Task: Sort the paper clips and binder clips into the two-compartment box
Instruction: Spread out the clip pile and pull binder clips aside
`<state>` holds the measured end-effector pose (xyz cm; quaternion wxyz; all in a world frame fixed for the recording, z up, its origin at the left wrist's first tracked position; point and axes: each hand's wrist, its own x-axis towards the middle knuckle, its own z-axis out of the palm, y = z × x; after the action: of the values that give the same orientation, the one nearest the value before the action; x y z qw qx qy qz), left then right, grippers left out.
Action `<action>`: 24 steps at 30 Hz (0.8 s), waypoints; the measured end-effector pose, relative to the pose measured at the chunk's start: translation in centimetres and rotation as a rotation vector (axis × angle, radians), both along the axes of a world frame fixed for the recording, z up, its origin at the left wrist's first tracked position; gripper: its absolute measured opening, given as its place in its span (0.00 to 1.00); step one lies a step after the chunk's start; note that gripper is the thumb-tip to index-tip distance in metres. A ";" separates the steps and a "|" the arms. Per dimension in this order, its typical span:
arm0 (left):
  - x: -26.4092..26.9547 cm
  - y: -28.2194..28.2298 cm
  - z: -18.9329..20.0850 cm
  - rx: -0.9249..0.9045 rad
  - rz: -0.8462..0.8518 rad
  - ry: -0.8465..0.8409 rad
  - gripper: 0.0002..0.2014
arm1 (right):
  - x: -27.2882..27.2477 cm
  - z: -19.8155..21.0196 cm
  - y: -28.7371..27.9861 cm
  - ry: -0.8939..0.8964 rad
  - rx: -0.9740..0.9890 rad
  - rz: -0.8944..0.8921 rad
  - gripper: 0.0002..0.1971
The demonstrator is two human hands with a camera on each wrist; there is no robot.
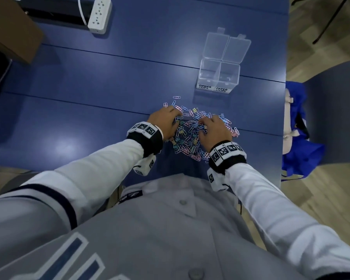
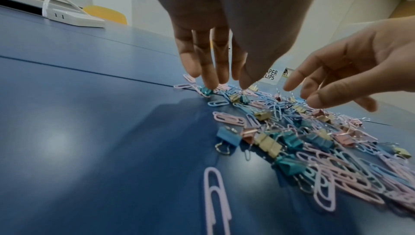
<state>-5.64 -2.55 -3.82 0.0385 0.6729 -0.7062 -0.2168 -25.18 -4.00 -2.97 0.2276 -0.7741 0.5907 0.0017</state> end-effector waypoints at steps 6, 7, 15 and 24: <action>-0.4 -1.0 -0.2 0.023 -0.001 -0.085 0.16 | 1.6 -0.6 -0.9 0.094 -0.048 0.070 0.18; -0.3 -1.1 -0.3 0.017 -0.010 -0.099 0.15 | 1.8 -0.6 -1.1 0.105 -0.044 0.075 0.18; 0.8 -0.9 -0.9 -0.070 -0.018 -0.092 0.14 | 0.4 -0.9 -1.6 0.035 -0.106 0.080 0.18; -0.2 -0.9 -1.2 -0.067 -0.173 -0.145 0.15 | -0.5 -2.1 -0.7 0.020 -0.133 0.169 0.07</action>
<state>-5.84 -3.46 -5.02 -0.0091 0.6215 -0.7695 -0.1466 -25.71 -4.68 -5.06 0.1690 -0.8344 0.5244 -0.0106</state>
